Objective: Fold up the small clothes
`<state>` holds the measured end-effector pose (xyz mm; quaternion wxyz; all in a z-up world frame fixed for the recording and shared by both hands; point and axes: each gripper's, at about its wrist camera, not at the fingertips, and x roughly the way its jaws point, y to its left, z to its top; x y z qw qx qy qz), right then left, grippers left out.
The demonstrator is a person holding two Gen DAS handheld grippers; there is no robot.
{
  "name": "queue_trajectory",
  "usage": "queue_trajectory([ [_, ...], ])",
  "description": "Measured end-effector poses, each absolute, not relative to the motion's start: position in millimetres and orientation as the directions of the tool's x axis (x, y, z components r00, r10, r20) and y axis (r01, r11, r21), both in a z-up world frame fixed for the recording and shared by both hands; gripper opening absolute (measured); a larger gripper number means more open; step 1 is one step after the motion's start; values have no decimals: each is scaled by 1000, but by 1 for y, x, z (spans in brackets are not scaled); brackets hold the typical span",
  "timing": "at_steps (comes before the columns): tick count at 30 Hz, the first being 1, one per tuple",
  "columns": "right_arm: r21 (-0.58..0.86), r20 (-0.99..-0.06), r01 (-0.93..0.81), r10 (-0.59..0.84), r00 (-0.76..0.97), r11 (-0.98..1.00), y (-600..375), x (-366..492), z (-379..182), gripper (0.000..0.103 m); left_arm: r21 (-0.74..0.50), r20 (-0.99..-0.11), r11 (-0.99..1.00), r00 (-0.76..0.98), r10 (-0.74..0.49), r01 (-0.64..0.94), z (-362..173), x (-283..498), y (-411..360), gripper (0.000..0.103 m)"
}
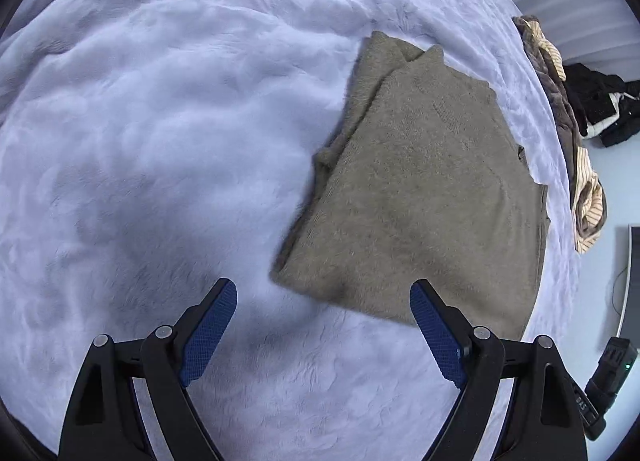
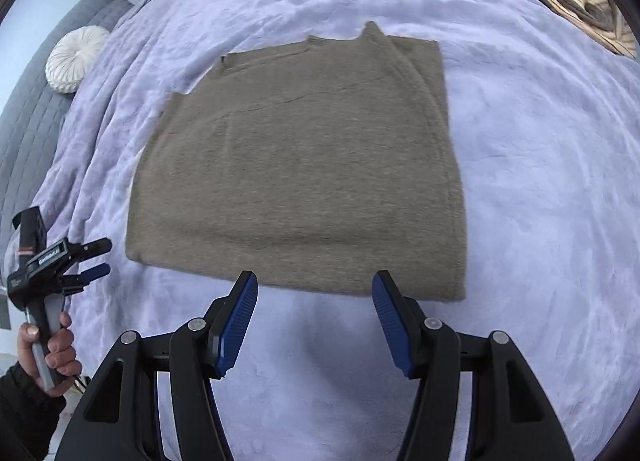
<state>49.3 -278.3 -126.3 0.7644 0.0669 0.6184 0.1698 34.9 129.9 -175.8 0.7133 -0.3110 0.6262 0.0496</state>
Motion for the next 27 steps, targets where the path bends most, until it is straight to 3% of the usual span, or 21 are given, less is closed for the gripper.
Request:
queue_trajectory([
  [6, 239, -949, -217, 275, 153, 946, -250, 48, -138, 64, -442, -897, 825, 189, -400, -351, -230, 59, 132, 89],
  [13, 196, -970, -211, 220, 99, 958, -226, 43, -158, 64, -640, -768, 720, 269, -581, -269, -234, 66, 143, 89],
  [20, 190, -969, -254, 223, 110, 948, -170, 64, -152, 64, -744, -668, 624, 262, -697, -238, -234, 81, 136, 88],
  [21, 186, -968, -270, 223, 112, 945, -159, 68, -150, 64, -743, -670, 633, 260, -696, -219, -232, 82, 131, 83],
  [24, 173, -968, -312, 220, 123, 934, -132, 85, -143, 64, -724, -689, 642, 242, -683, -252, -245, 82, 133, 53],
  [25, 173, -966, -321, 224, 127, 931, -125, 90, -141, 64, -734, -678, 618, 250, -691, -283, -251, 80, 142, 33],
  [27, 176, -963, -344, 233, 132, 922, -110, 103, -138, 64, -774, -627, 546, 271, -730, -320, -259, 77, 156, 26],
])
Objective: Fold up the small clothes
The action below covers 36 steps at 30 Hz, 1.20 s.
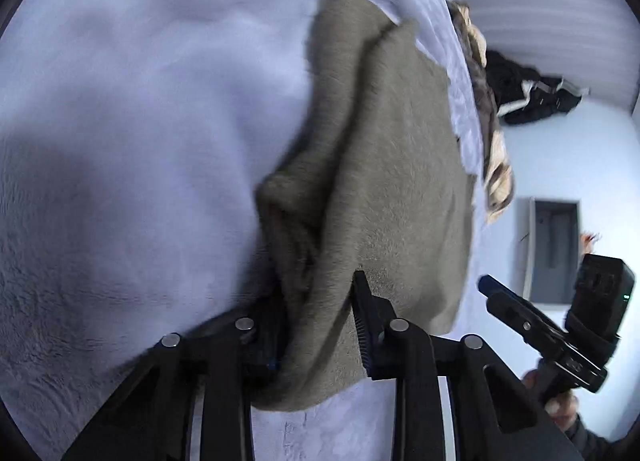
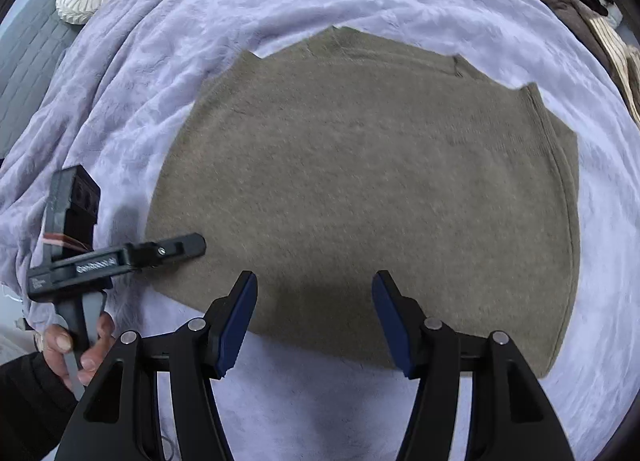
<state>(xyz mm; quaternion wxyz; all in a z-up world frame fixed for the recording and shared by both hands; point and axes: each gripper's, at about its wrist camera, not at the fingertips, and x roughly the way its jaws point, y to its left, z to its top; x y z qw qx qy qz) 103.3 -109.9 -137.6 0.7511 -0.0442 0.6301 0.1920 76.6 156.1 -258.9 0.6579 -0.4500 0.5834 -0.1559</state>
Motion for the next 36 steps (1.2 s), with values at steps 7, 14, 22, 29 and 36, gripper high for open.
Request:
queue_trajectory([
  [7, 210, -959, -414, 269, 89, 886, -42, 148, -146, 64, -756, -652, 591, 242, -718, -282, -249, 86, 143, 19],
  [14, 191, -969, -420, 240, 66, 887, 43, 189, -177, 64, -739, -673, 614, 261, -692, -278, -244, 87, 137, 18],
  [22, 41, -994, -450, 82, 73, 892, 103, 203, -215, 86, -690, -724, 682, 249, -644, -243, -235, 91, 127, 18],
  [29, 76, -994, -469, 104, 35, 880, 78, 208, -203, 18, -640, -765, 746, 248, -594, -186, -207, 95, 109, 16],
  [36, 220, -968, -411, 251, 22, 885, 43, 209, -170, 17, -647, -755, 742, 278, -593, -176, -177, 99, 95, 16],
])
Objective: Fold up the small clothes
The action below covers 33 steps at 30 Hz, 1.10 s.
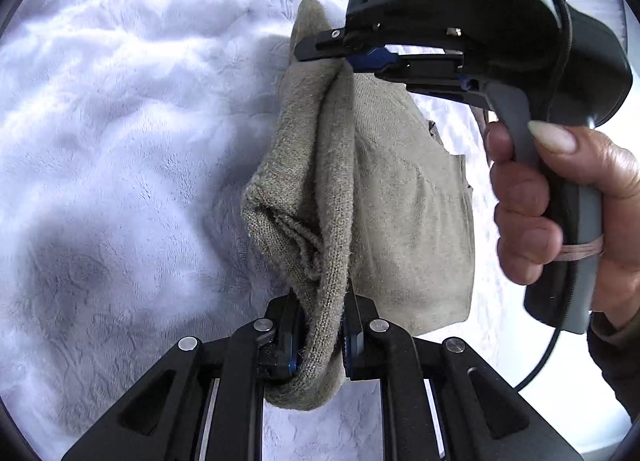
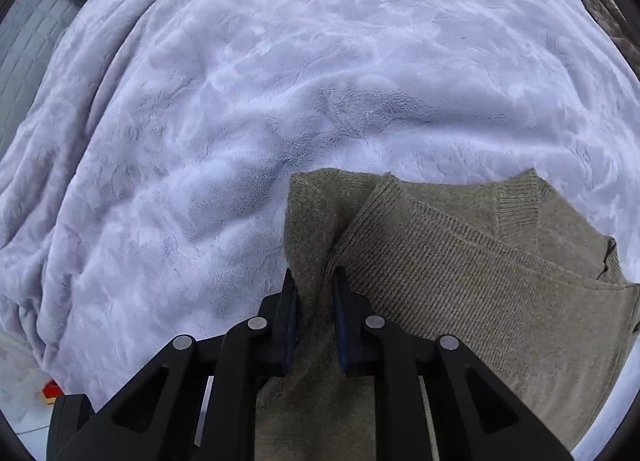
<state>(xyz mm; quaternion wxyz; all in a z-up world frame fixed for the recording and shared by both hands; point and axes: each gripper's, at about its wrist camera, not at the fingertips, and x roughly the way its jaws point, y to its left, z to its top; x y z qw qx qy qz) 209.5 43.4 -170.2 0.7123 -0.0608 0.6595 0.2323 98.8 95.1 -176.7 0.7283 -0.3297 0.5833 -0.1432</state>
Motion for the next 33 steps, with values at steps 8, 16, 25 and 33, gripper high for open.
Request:
queue_trajectory([
  [8, 316, -935, -372, 354, 37, 873, 16, 210, -140, 17, -627, -768, 767, 272, -579, -135, -149, 101, 66, 16],
  [16, 364, -908, -367, 413, 64, 856, -2, 207, -107, 16, -587, -791, 804, 277, -546, -92, -128, 105, 54, 13],
  [25, 398, -888, -316, 447, 102, 861, -35, 207, -88, 16, -548, -811, 835, 268, -520, -37, -106, 105, 40, 13],
  [33, 424, -873, -293, 472, 119, 857, -61, 209, -81, 16, -527, -823, 850, 261, -504, -19, -101, 110, 33, 13],
])
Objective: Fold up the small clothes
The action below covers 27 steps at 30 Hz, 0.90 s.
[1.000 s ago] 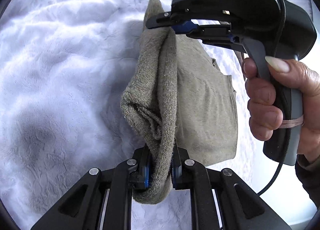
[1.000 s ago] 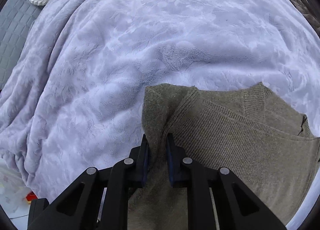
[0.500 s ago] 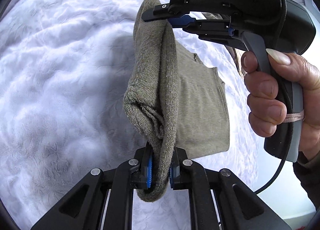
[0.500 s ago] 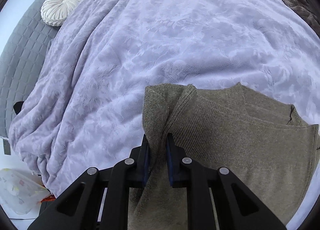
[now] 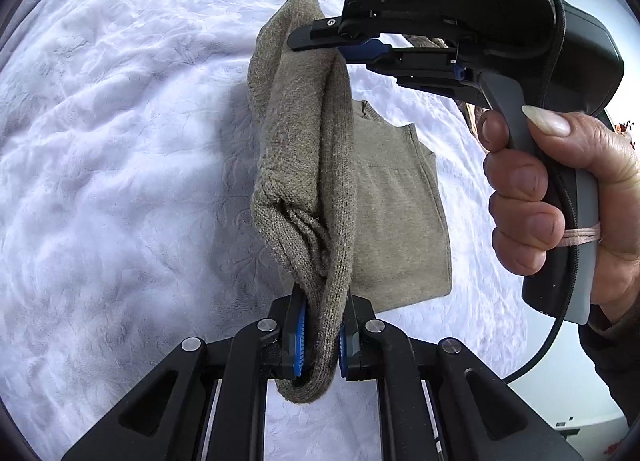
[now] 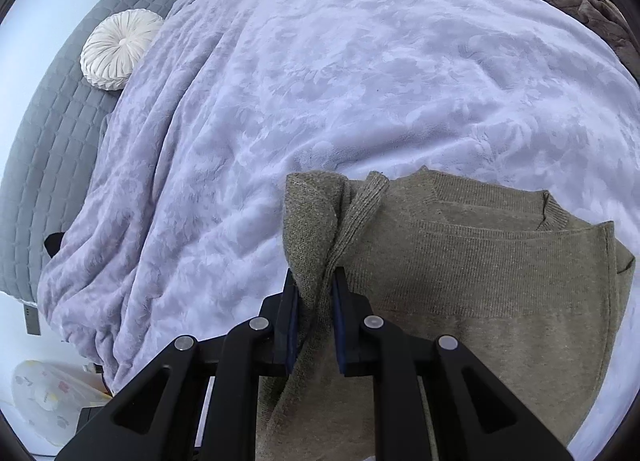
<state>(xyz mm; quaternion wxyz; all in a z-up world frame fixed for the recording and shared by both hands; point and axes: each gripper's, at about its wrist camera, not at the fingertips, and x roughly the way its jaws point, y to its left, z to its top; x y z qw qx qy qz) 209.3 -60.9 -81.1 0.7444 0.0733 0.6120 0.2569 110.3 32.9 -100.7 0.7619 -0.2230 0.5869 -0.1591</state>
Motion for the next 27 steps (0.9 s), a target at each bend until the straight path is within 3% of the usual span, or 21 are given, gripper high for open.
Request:
queue_trajectory([
  [14, 340, -906, -371, 407, 119, 864, -29, 210, -109, 19, -497, -849, 864, 252, -464, -84, -121, 114, 43, 13],
  [17, 316, -922, -380, 376, 93, 870, -9, 210, -124, 40, -503, -847, 859, 255, -467, -95, -126, 113, 51, 13],
  [18, 305, -926, -386, 366, 94, 871, -4, 209, -127, 57, -502, -846, 861, 256, -467, -87, -126, 113, 51, 13],
  [19, 296, -928, -392, 359, 97, 871, 0, 207, -128, 66, -496, -848, 865, 255, -464, -74, -126, 113, 50, 13],
  [27, 244, -961, -370, 274, 31, 897, 20, 217, -147, 67, -499, -841, 866, 257, -477, -25, -122, 115, 43, 13],
])
